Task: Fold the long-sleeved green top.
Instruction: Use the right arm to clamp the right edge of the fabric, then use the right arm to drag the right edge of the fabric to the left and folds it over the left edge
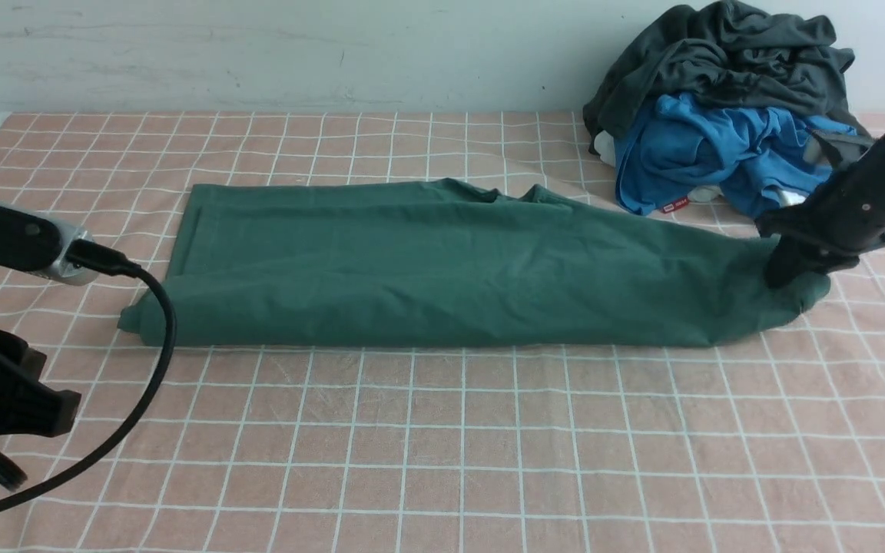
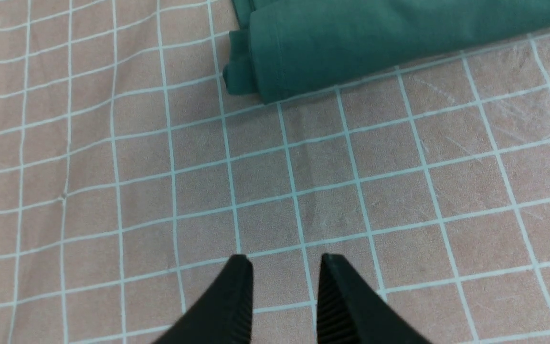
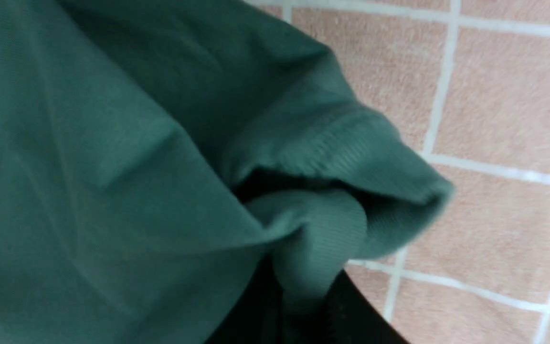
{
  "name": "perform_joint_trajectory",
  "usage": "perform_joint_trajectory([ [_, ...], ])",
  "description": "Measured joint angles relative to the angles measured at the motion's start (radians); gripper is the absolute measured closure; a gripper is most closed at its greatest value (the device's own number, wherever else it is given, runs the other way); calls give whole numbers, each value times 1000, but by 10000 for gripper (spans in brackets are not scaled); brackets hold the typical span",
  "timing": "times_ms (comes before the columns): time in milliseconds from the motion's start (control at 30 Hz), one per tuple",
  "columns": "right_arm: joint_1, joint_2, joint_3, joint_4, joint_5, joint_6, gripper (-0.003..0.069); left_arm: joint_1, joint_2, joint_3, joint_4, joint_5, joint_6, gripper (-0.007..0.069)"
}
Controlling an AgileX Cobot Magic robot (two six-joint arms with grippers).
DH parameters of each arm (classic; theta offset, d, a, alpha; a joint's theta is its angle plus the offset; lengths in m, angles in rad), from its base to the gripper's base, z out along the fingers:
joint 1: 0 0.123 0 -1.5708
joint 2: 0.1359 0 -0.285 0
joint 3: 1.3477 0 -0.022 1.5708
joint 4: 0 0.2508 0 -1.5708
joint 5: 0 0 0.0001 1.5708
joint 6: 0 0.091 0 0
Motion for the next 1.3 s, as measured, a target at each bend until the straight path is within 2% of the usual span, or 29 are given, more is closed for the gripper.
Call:
perform_joint_trajectory([
  [200, -3, -102, -56, -188, 18, 46, 599, 0, 0, 0, -6, 32, -6, 439],
  [300, -21, -201, -57, -343, 29, 119, 599, 0, 0, 0, -39, 43, -21, 439],
  [400, -29, -279, -57, -379, 35, 175, 599, 0, 0, 0, -64, 43, -26, 439],
  [500, 0, -373, -63, -331, 42, 224, 599, 0, 0, 0, -91, 42, -28, 439],
  [567, 53, -408, -66, -270, 44, 248, 599, 0, 0, 0, -106, 31, -33, 440],
  [767, 314, -367, -66, -82, -113, 277, 599, 0, 0, 0, -120, 13, -39, 439],
  [800, 324, -362, -66, -79, -119, 277, 599, 0, 0, 0, -123, 13, -39, 439],
  [867, 457, -286, -66, -48, -214, 265, 599, 0, 0, 0, -134, 10, -39, 439],
  [1067, 665, -87, -66, -38, -425, 229, 596, 0, 0, 0, -146, 9, -40, 439],
  [1167, 712, -28, -65, -38, -511, 220, 555, 0, 0, 0, -149, 9, -41, 439],
  [1233, 730, -5, -65, -38, -561, 215, 477, 0, 0, 0, -149, 9, -44, 439],
  [1267, 730, -4, -65, -38, -565, 215, 477, 0, 0, 0, -149, 9, -44, 439],
  [1300, 736, -2, -65, -38, -592, 215, 414, 0, 0, 0, -149, 9, -44, 439],
])
